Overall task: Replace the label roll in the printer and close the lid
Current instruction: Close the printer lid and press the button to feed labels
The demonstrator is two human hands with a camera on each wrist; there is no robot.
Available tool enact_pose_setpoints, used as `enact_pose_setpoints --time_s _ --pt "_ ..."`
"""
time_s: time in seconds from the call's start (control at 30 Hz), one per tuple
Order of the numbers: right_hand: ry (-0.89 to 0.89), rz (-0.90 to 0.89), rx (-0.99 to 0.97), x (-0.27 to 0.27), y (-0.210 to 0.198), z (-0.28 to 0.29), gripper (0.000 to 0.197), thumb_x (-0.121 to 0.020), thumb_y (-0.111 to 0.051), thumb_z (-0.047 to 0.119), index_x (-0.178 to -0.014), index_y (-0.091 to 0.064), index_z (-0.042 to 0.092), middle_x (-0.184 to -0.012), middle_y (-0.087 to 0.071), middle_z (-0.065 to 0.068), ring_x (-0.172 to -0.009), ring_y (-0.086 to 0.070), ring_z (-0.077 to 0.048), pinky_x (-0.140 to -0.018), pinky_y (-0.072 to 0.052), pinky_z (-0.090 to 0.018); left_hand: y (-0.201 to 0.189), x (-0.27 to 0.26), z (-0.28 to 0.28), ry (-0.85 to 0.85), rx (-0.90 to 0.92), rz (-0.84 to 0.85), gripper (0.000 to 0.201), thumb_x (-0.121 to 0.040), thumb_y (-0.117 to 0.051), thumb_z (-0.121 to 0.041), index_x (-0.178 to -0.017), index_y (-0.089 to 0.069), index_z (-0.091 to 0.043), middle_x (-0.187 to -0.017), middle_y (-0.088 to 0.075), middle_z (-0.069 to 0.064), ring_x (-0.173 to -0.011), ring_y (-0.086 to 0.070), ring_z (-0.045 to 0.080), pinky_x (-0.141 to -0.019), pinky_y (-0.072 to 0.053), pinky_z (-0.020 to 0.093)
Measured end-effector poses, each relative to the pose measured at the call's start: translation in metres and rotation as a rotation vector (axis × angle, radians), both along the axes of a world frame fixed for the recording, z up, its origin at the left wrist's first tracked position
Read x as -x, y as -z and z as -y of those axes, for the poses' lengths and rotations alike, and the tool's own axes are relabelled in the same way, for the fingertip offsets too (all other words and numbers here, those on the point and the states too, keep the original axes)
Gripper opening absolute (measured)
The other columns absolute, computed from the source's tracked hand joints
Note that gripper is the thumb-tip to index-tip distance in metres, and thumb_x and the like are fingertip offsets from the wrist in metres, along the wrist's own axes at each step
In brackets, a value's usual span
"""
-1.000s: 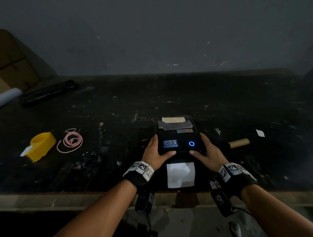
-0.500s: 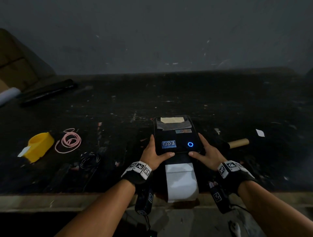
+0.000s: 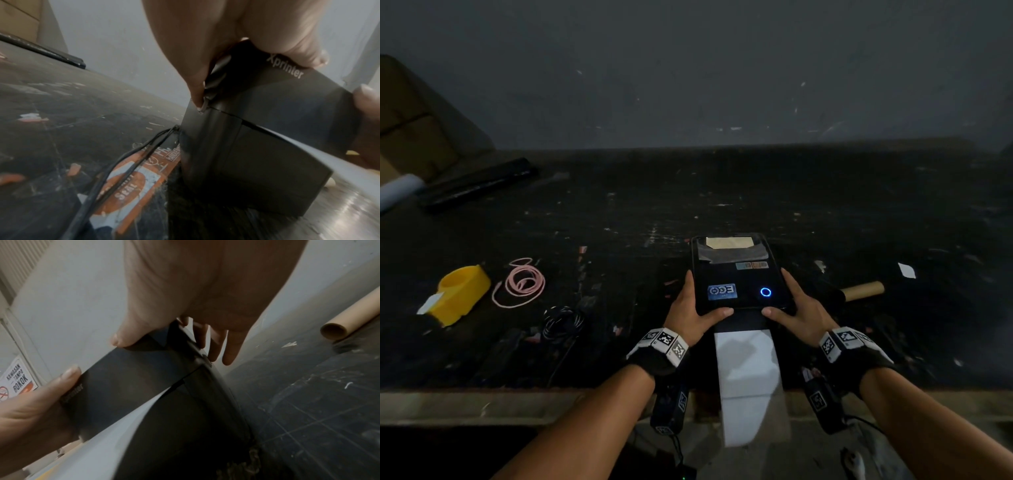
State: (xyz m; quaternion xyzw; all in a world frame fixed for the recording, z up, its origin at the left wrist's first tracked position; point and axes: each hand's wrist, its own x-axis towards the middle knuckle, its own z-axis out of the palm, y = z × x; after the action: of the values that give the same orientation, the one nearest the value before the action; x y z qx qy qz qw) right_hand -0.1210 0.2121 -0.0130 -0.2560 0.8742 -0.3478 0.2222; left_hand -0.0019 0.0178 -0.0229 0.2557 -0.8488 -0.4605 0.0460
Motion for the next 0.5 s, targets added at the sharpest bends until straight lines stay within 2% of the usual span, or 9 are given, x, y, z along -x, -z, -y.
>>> enact_pose_setpoints --time_s 0.2,0.3,0.37,0.43,0.5 --pt "-0.047 -0.061 0.009 -0.0012 0.0006 -0.0024 0.083 -0.081 -0.061 0.044 -0.144 -0.006 0.035 -0.147 -0.037 -0.01 -0.129 -0.043 -0.026 -0.105 -0.034 -0.033 0.0026 -0.0013 -0.0001 0.014 0.009 -0.015 0.114 -0.065 -0.071 -0.058 -0.149 0.0 -0.026 -0.155 -0.024 0.006 -0.142 -0.027 0.024 -0.115 -0.03 0.047" --pt "-0.048 -0.069 0.012 -0.0006 0.001 -0.002 0.082 -0.081 -0.061 0.045 -0.143 -0.009 0.036 -0.146 -0.038 -0.01 -0.129 -0.043 -0.026 -0.106 -0.034 -0.034 0.0053 0.0004 0.0017 0.004 0.01 -0.009 0.118 -0.054 -0.065 -0.071 -0.147 -0.004 -0.033 -0.154 -0.027 0.005 -0.141 -0.03 0.024 -0.113 -0.033 0.048" --pt "-0.047 -0.075 0.015 -0.0004 0.0009 -0.002 0.081 -0.081 -0.061 0.044 -0.143 -0.01 0.035 -0.146 -0.038 -0.01 -0.129 -0.043 -0.026 -0.106 -0.034 -0.034 0.0084 0.0014 0.0032 0.001 0.014 -0.009 0.117 -0.051 -0.063 -0.074 -0.146 -0.007 -0.035 -0.153 -0.03 0.004 -0.139 -0.033 0.023 -0.111 -0.035 0.048" --pt "-0.043 -0.073 0.01 -0.0002 0.0005 -0.0017 0.081 -0.081 -0.061 0.044 -0.143 -0.01 0.036 -0.147 -0.036 -0.01 -0.13 -0.041 -0.026 -0.106 -0.034 -0.035 0.0067 0.0009 0.0032 0.003 0.016 -0.008 0.116 -0.054 -0.066 -0.072 -0.146 -0.007 -0.034 -0.153 -0.03 0.005 -0.139 -0.033 0.023 -0.112 -0.035 0.047" --pt "-0.04 -0.068 0.0 0.0 0.0006 -0.0014 0.081 -0.081 -0.06 0.045 -0.143 -0.009 0.037 -0.148 -0.034 -0.009 -0.131 -0.04 -0.027 -0.107 -0.034 -0.036 0.0036 0.0001 0.0012 0.008 0.022 0.002 0.115 -0.062 -0.07 -0.062 -0.148 -0.002 -0.029 -0.155 -0.026 0.006 -0.141 -0.03 0.024 -0.114 -0.032 0.047"
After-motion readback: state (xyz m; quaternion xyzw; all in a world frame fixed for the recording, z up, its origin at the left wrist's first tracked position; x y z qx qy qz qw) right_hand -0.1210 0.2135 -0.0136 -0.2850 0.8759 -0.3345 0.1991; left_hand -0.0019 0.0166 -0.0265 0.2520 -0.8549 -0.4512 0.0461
